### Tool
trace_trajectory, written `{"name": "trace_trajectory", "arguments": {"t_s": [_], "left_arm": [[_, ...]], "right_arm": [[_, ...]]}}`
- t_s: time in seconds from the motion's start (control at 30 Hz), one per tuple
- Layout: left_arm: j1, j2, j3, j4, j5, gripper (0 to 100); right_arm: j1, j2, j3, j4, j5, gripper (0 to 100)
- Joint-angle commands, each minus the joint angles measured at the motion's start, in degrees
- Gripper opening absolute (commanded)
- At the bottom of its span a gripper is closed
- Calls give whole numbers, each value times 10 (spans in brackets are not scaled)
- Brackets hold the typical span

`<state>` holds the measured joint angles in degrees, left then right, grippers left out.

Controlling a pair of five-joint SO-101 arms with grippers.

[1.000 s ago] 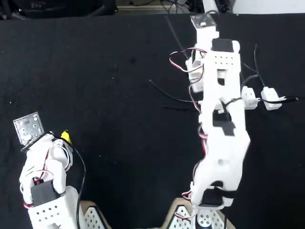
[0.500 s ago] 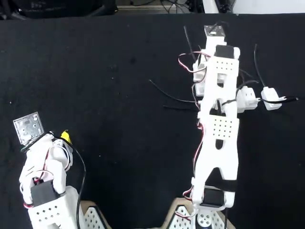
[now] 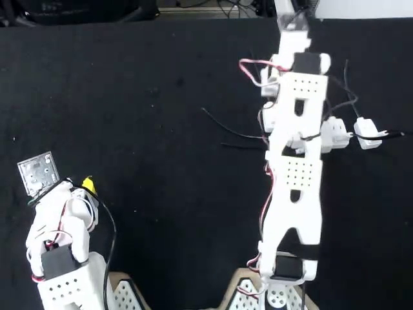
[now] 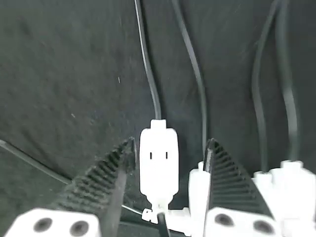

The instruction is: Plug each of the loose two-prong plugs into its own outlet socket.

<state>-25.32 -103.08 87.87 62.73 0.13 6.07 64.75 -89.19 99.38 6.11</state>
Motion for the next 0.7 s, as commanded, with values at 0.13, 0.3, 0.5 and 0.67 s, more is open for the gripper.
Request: {"name": "trace_trajectory", "arguments": {"t_s": [0.13, 0.3, 0.5, 0.67], "left_arm": [[9, 0, 4, -18, 2, 188], [9, 0, 4, -18, 2, 188], [23, 0, 4, -18, 2, 137], [29, 0, 4, -19, 2, 59]], "right_arm": [[-9, -256, 43, 22, -7, 203], [-15, -477, 319, 18, -7, 48], [-33, -690, 618, -28, -7, 11], [-33, -841, 824, -90, -7, 11]]}}
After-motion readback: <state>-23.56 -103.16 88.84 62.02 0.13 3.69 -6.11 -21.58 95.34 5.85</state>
